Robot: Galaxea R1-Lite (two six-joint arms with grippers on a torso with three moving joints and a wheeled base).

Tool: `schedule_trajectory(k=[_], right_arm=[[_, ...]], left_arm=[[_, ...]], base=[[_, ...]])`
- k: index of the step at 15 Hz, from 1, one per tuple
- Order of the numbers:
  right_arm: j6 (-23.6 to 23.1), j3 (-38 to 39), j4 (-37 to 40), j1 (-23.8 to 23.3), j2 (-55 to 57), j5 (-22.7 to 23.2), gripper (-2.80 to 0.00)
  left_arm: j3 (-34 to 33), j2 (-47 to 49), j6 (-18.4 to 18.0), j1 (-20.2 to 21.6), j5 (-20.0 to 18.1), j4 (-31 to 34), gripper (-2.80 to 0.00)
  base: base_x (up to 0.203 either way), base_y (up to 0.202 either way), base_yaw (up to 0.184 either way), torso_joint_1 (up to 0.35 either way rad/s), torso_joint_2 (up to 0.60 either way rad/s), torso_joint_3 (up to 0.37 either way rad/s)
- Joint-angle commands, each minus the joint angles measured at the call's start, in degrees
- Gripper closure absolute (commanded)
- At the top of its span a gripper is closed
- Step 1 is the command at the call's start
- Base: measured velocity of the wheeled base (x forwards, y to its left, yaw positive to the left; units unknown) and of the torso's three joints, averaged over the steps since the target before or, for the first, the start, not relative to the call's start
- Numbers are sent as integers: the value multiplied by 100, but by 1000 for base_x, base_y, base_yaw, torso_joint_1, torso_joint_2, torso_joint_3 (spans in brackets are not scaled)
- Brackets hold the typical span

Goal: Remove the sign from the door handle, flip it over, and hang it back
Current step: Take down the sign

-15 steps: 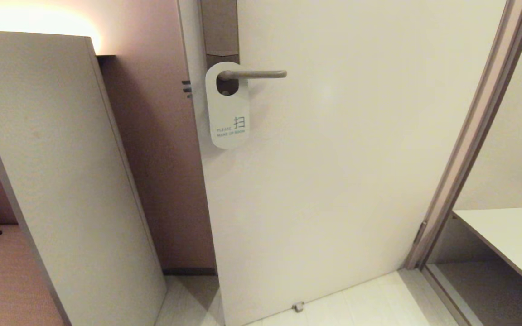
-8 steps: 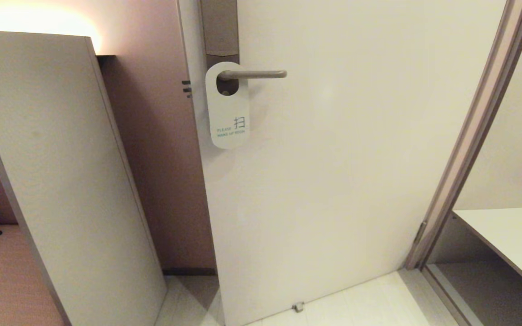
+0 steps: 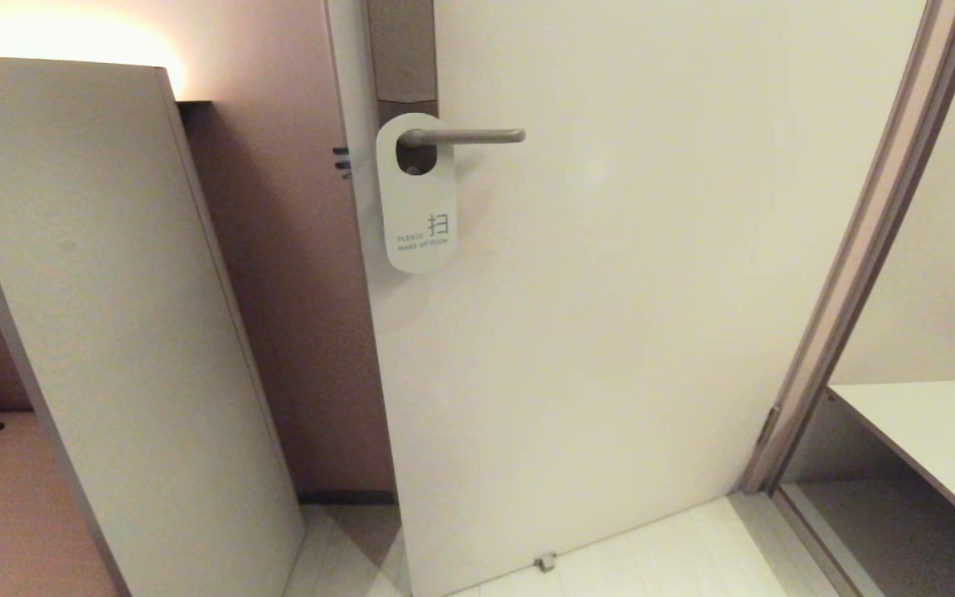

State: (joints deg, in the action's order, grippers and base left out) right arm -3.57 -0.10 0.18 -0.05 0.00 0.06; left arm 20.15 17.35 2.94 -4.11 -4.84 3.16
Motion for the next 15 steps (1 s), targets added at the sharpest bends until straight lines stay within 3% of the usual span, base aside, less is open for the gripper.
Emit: schedule_trajectory(k=[1,4,10,11,13,15], right_arm=[[-3,1,-1,5,0,3,0],[-3,1,-1,5,7,3,0],[-3,1,-1,5,0,3,0],[-3,1,-1,4,0,3,0],[-3,1,-1,1,0,3,0],[-3,1,-1,-3,0,3,0]], left_arm=[[483,1044,65,-280,-3,-4,0],[1048,2068,141,-564,-72,-193,0],[1917,4309,182,-640,-256,-1666,0],[2189,4606,197,-628,-397,-1734,0],[2632,5059,197,-495,-1281,-1799,0],[3009,5461,176,-376,-1857,-1815,0]], base=[[0,0,0,0,0,0],[0,0,0,0,0,0],[0,0,0,0,0,0],[0,0,0,0,0,0],[0,0,0,0,0,0],[0,0,0,0,0,0]])
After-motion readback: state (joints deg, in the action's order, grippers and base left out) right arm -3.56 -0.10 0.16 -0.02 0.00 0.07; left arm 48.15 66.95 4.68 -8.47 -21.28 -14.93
